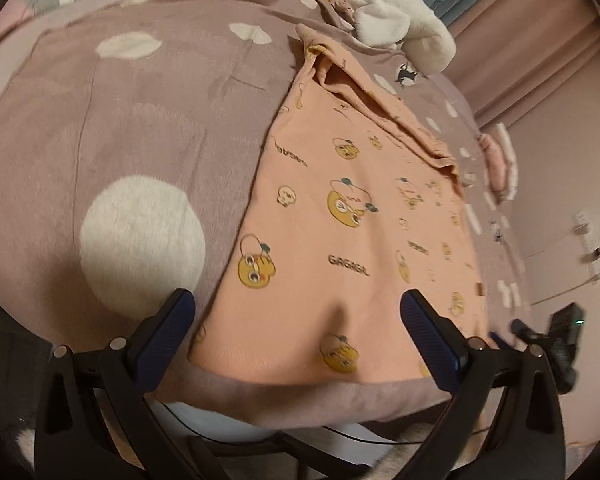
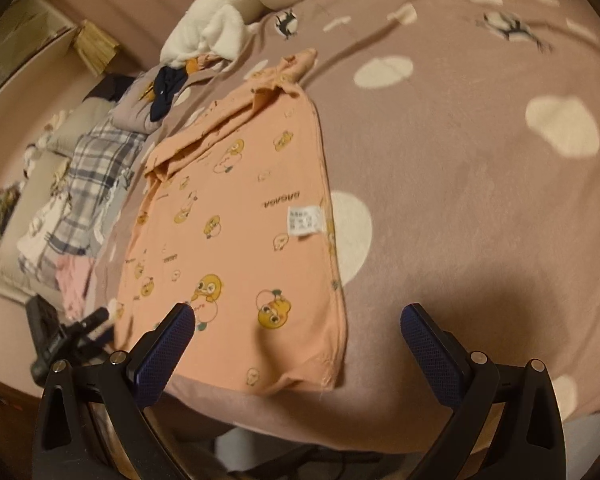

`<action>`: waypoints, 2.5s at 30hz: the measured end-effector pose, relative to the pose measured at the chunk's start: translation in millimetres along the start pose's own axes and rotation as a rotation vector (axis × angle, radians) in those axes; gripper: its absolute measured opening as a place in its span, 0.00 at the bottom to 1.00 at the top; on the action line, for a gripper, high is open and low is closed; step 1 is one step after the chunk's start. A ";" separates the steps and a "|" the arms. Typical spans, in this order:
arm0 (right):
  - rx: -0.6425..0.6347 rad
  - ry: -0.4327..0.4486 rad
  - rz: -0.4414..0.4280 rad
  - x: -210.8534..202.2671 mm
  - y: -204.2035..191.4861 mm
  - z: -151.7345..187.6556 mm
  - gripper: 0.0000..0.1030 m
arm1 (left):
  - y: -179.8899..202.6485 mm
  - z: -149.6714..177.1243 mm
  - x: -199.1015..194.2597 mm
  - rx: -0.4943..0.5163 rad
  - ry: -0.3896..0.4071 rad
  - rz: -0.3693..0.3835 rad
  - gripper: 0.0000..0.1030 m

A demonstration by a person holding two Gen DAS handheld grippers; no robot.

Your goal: Fold small clothes

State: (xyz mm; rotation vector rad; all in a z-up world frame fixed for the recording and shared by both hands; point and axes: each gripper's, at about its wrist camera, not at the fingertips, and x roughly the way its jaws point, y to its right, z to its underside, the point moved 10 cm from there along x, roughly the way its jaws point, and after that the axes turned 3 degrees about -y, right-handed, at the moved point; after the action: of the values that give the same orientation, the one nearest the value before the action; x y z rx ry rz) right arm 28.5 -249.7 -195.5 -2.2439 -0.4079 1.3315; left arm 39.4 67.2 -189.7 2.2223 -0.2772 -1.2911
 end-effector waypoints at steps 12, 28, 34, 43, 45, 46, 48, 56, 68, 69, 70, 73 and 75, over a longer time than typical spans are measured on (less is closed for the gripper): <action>0.032 -0.029 -0.122 8.3 -17.0 13.7 0.99 | 11.4 6.6 -0.5 -0.093 -0.026 0.140 0.98; 0.077 -0.052 -0.092 6.2 -16.3 18.0 0.79 | 14.7 3.5 8.3 -0.050 -0.048 0.018 0.36; 0.048 -0.065 -0.020 4.4 -1.4 22.4 0.23 | -2.3 8.3 9.8 -0.037 -0.073 -0.135 0.07; 0.063 -0.015 -0.125 -7.2 -13.7 6.9 0.08 | 11.9 -12.0 -10.4 -0.054 -0.006 -0.047 0.06; 0.041 0.017 -0.141 -14.5 -23.7 -4.6 0.08 | 12.0 -21.7 -16.7 -0.064 0.003 -0.030 0.06; 0.035 0.024 -0.148 -15.6 -28.2 -10.0 0.08 | 17.8 -27.4 -18.0 -0.073 0.013 -0.015 0.06; 0.022 0.039 -0.164 -18.7 -38.0 -23.5 0.08 | 21.9 -40.5 -22.7 -0.085 0.036 0.014 0.06; -0.031 0.120 -0.203 -24.7 -70.6 -84.4 0.08 | 52.9 -102.4 -24.9 -0.086 0.092 0.080 0.06; -0.032 0.189 -0.181 4.4 -79.6 -221.7 0.08 | 71.7 -246.6 15.4 -0.161 0.162 0.125 0.06; -0.026 0.184 -0.166 10.0 -76.0 -229.4 0.08 | 72.1 -258.1 24.5 -0.166 0.156 0.131 0.06; -0.013 0.175 -0.152 18.9 -71.0 -238.8 0.08 | 69.0 -267.2 33.2 -0.172 0.151 0.133 0.06; 0.016 0.147 -0.131 45.8 -56.5 -261.9 0.08 | 57.2 -292.9 66.6 -0.185 0.131 0.088 0.06; 0.020 0.131 -0.100 63.8 -48.2 -274.6 0.08 | 50.4 -302.4 87.1 -0.196 0.117 0.085 0.06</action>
State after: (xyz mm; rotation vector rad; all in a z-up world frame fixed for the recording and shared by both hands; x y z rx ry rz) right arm 300.1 -250.2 -105.5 -2.2479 -0.4512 1.1269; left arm 346.4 95.1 -108.7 2.0878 -0.1898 -1.0902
